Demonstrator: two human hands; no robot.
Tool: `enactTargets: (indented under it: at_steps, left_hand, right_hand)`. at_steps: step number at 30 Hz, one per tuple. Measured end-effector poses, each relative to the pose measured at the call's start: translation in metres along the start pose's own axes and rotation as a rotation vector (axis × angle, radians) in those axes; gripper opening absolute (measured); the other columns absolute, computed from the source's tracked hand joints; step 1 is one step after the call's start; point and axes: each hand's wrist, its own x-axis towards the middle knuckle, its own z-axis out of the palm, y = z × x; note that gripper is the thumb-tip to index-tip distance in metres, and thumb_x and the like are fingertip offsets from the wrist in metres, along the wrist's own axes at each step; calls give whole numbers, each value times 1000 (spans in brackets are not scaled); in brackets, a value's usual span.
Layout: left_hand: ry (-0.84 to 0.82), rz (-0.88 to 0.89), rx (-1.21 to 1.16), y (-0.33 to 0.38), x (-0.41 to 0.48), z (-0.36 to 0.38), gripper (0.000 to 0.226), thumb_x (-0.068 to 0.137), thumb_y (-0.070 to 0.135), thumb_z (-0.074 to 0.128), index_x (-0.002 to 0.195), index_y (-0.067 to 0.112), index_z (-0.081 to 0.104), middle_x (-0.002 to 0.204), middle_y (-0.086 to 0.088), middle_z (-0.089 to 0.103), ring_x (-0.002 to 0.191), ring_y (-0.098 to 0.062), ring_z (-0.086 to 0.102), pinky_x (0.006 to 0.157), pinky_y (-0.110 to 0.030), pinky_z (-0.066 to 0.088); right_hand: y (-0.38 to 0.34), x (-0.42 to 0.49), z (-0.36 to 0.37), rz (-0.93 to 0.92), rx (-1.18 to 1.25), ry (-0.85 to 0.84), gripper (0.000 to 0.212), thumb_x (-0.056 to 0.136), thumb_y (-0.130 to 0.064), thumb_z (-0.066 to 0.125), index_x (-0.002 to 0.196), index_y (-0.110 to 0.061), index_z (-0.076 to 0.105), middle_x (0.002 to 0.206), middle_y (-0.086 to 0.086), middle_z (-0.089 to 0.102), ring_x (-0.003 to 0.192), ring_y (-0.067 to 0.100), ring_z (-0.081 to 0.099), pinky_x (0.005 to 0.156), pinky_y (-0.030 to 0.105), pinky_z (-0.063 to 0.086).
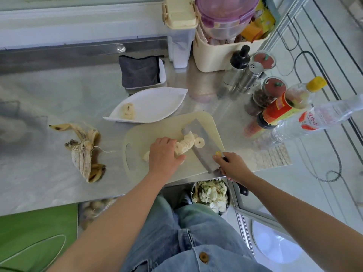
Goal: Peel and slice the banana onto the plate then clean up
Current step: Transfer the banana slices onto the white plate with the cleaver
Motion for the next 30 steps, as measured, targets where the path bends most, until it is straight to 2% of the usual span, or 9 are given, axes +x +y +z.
enactTargets:
  at_steps: [5,10,14,20,30]
  left_hand:
    - [28,-17,-70,-1,2,2,43,79,43,70,111,15,63,101,-2,60,94,-19,47,79,-29,37]
    - [55,-29,-47,-1,5,-1,43,78,48,69,108,18,62,97,0,61,89,-17,47,75,-29,38]
    - [64,-26,-53,2,9,-4,39,80,45,68,108,19,62,95,0,63,89,-19,50,77,-32,40]
    - [55,-7,-50,8,16,-7,31,82,40,67,104,18,64,91,-1,63,87,-22,52,77,-34,40]
    - [107,56,-135,17,22,-12,28,82,30,71,103,13,66,86,-4,60,76,-23,56,69,-36,44]
  right_hand:
    - [-11,5,11,-16,-12,-163,36,96,-38,51,73,-9,51,53,6,52,34,11,40,36,20,36]
    - [-11,10,8,-3,82,-226,35,95,-34,53,70,-11,49,50,2,52,38,14,41,38,21,33]
    - [-7,12,0,27,192,-251,35,96,-31,53,70,-8,49,50,4,49,37,14,40,39,23,30]
    - [-6,13,-11,51,193,-293,32,96,-32,53,82,-3,55,50,2,48,36,11,38,38,22,30]
    - [-16,8,-21,12,204,-270,30,97,-29,53,78,-5,52,50,1,48,35,11,37,37,22,32]
